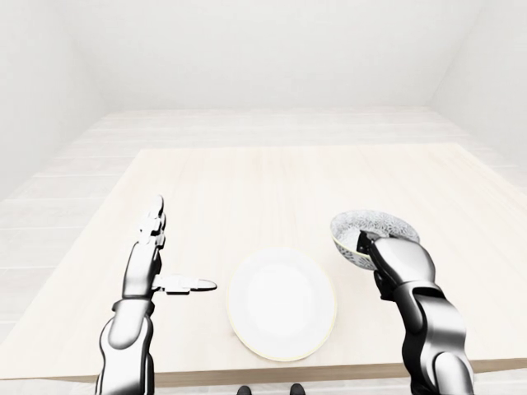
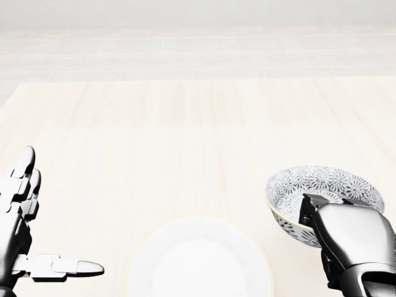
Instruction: Put the bowl on the plate.
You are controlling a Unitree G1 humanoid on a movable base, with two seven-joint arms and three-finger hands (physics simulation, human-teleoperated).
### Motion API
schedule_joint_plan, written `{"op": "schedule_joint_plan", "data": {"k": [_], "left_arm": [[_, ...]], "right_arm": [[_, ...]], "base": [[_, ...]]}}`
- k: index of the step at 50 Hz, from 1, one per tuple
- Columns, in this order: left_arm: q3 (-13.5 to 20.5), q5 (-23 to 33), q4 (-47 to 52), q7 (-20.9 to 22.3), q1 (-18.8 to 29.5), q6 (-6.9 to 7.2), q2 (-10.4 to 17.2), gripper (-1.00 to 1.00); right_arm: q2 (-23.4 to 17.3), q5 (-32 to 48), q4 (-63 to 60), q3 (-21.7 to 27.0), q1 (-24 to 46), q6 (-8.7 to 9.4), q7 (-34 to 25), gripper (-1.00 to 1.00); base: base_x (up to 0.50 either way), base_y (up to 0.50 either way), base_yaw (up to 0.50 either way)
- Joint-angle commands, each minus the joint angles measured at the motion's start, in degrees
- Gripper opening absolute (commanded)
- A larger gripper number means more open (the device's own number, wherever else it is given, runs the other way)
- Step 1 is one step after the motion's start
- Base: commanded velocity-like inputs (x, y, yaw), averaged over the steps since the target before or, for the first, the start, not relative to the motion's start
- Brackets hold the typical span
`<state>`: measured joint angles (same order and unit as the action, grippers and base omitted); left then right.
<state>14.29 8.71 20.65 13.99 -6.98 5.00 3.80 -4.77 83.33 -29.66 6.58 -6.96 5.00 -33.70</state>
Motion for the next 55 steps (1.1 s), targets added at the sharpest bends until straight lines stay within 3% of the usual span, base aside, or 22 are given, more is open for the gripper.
{"op": "schedule_joint_plan", "data": {"k": [1, 12, 16, 22, 24, 27, 33, 55], "left_arm": [[-0.03, 0.06, -0.30, 0.00, 0.09, 0.00, 0.17, 1.00], [0.08, 0.00, -0.45, 0.03, -0.40, 0.00, -0.03, 1.00], [0.09, 0.08, -0.66, 0.06, -0.34, 0.00, 0.02, 1.00], [0.31, 0.03, -0.84, 0.03, 0.17, 0.00, 0.24, 1.00], [0.29, 0.07, -0.87, -0.03, 0.18, 0.00, 0.22, 1.00], [0.24, 0.06, -0.90, -0.02, 0.03, 0.00, 0.18, 1.00], [0.30, 0.05, -0.68, -0.06, 0.51, 0.00, 0.35, 1.00], [0.24, 0.16, -1.21, -0.10, 0.12, 0.00, 0.32, 1.00]], "right_arm": [[0.92, 2.03, -3.53, -4.17, 2.06, 0.00, -1.37, -0.95], [1.43, 4.33, -4.37, -7.72, 2.51, 0.00, -1.90, -0.94], [1.62, 4.79, -4.37, -8.44, 2.62, -0.74, -1.87, -0.92], [1.21, 3.58, -3.54, -10.51, 1.79, -4.63, 1.45, -0.91], [1.41, 3.66, -3.33, -10.71, 1.62, -4.86, 1.88, -0.93], [0.86, 3.07, -2.71, -11.69, 1.74, -7.15, 3.30, -0.94], [0.79, 2.72, -2.69, -13.18, 2.22, -10.00, 4.70, -0.92], [0.79, 2.19, -2.32, -16.93, -1.50, -10.00, 9.81, -0.92]], "base": [[0.00, 0.00, 0.00], [0.00, 0.00, 0.00], [0.00, 0.00, 0.00], [0.00, 0.00, 0.00], [0.00, 0.00, 0.00], [0.00, 0.00, 0.00], [0.00, 0.00, 0.00], [0.00, 0.00, 0.00]]}}
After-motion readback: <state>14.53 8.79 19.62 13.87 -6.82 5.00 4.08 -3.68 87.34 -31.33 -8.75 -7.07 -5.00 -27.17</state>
